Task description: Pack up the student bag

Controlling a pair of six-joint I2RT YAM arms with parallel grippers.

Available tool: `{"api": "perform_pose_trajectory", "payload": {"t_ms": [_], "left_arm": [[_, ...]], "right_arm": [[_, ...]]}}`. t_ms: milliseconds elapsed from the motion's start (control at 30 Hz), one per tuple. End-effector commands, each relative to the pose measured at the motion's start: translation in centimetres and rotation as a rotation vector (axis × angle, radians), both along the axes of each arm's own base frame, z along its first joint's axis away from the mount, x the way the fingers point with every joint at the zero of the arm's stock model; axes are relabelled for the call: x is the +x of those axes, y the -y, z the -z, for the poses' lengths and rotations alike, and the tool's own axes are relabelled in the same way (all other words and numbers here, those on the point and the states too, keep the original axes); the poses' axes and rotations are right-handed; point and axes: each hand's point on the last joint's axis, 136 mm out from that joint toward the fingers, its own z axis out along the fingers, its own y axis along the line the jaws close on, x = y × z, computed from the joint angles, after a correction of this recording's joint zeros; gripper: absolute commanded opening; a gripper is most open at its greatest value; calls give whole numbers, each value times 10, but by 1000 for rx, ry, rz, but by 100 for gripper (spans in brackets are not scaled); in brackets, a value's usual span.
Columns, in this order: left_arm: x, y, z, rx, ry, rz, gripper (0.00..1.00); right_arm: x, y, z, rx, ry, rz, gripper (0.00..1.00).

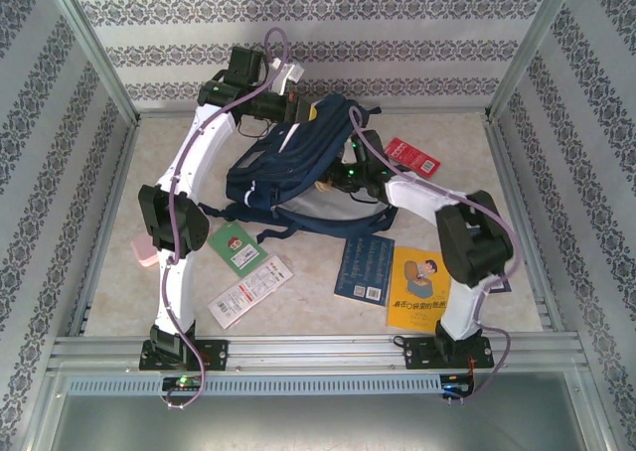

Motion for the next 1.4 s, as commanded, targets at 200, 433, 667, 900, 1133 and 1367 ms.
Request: {"api": "perform_pose_trajectory", "payload": {"t_ms": [200,433,667,900,1133,1367], "left_arm": [[-9,16,-74,-144,220,85,0],[-3,9,-77,-151,225,67,0],[5,-3,-70,-135,217,38,0],[8,-1,-56,-127,184,41,0],[16,12,-8,-41,100,-11,0],[20,39,37,50,51,-44,5]], "right_arm": [[56,-85,-10,324,43,42,87],[50,-54,-12,171,109,88,98],[23,1,-43,-62,281,201,98],[12,51,-59,122,252,194,98],[-34,76,-90,-115,397,227,94],[-79,118,-76,-331,270,299,94]]}}
